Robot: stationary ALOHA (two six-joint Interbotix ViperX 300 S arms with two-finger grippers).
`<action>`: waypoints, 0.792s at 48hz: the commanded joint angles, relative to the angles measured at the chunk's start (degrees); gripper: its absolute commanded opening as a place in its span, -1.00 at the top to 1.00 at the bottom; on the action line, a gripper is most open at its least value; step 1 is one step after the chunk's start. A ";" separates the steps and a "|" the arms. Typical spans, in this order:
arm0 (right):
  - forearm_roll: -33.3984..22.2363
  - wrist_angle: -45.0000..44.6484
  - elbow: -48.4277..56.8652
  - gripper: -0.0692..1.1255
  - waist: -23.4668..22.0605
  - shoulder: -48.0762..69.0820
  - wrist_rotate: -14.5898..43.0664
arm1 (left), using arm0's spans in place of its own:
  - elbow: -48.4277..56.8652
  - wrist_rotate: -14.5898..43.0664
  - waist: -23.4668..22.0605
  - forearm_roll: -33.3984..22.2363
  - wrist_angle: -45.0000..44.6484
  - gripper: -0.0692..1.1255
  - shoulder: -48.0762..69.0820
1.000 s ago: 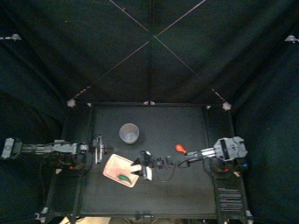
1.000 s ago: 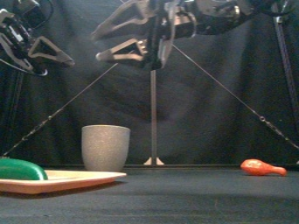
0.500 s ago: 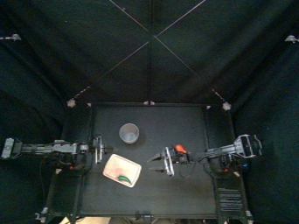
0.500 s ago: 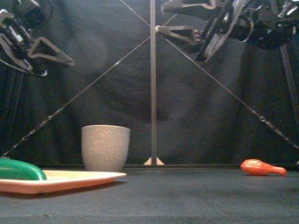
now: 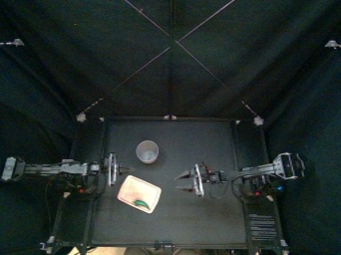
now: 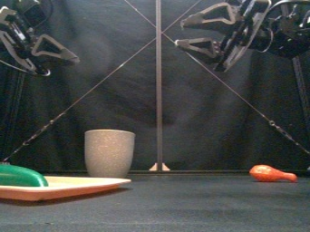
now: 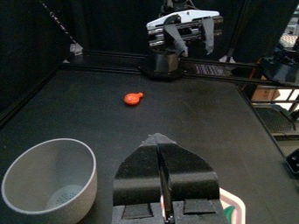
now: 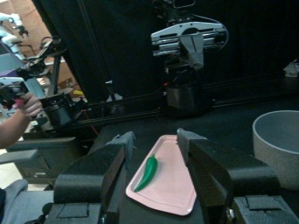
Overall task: Pick the green pepper then place it on the pink plate
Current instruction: Drop green pepper on the pink plate and return to neutral
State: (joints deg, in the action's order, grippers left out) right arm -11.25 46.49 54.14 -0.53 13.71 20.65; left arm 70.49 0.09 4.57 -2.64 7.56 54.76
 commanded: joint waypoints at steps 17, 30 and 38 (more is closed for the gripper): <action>0.35 0.18 0.88 -0.50 -1.14 1.49 0.26 | -1.76 0.00 -0.09 0.00 4.66 0.73 -0.18; 0.70 0.00 1.49 -0.50 -2.37 1.14 0.53 | -1.58 0.09 -0.18 0.18 7.21 0.73 -0.18; 1.05 0.00 1.49 -0.50 -2.37 1.14 0.70 | -1.23 0.09 -0.09 0.18 7.21 0.73 -0.18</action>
State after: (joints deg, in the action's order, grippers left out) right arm -10.37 46.32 56.16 -2.64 13.71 21.27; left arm 70.31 0.18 4.48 -2.55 14.15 54.76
